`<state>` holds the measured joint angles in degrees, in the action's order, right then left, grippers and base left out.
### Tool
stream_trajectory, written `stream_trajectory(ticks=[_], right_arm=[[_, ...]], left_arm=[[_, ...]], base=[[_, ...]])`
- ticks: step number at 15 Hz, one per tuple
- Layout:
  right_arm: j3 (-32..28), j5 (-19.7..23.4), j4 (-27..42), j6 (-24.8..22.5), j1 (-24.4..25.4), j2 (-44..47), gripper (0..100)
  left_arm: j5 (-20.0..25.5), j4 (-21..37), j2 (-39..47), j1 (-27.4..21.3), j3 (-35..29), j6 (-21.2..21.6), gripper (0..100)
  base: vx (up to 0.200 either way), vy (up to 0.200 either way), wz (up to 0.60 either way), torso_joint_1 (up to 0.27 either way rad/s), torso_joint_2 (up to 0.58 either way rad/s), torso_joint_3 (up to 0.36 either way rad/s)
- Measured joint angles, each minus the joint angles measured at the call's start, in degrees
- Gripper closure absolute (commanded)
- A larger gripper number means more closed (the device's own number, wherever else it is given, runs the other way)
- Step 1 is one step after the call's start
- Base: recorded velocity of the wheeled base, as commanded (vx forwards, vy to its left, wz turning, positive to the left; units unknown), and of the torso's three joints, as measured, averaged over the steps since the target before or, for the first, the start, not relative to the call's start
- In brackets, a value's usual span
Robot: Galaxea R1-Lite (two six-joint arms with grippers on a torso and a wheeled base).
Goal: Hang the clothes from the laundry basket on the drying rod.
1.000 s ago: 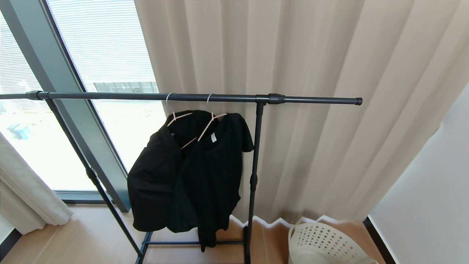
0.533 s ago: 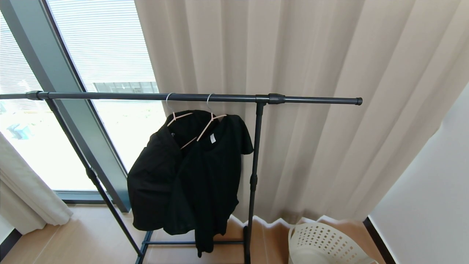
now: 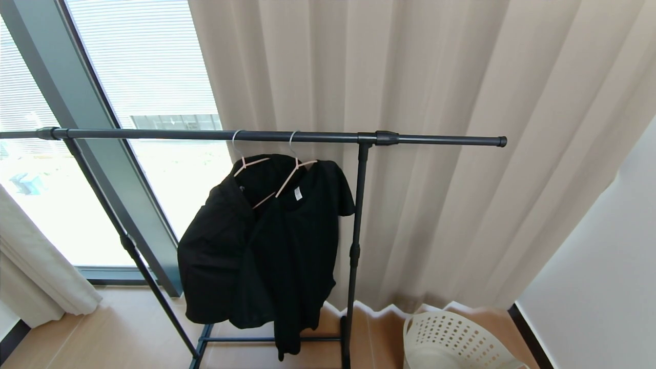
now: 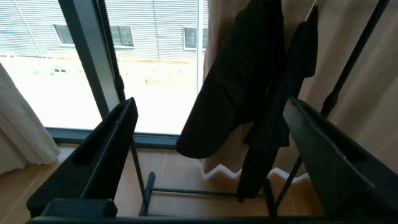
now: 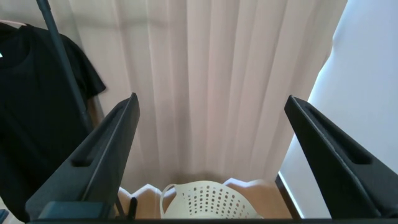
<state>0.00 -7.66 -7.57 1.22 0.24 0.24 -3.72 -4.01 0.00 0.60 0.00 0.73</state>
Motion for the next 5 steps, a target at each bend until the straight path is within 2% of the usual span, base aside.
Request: stream_trajectory(ticks=[5], right_arm=[[0.0, 0.0, 0.0, 0.0, 0.0, 0.0, 0]], left_arm=[[0.0, 0.0, 0.0, 0.0, 0.0, 0.0, 0]], base=[[0.0, 0.0, 0.0, 0.0, 0.0, 0.0]])
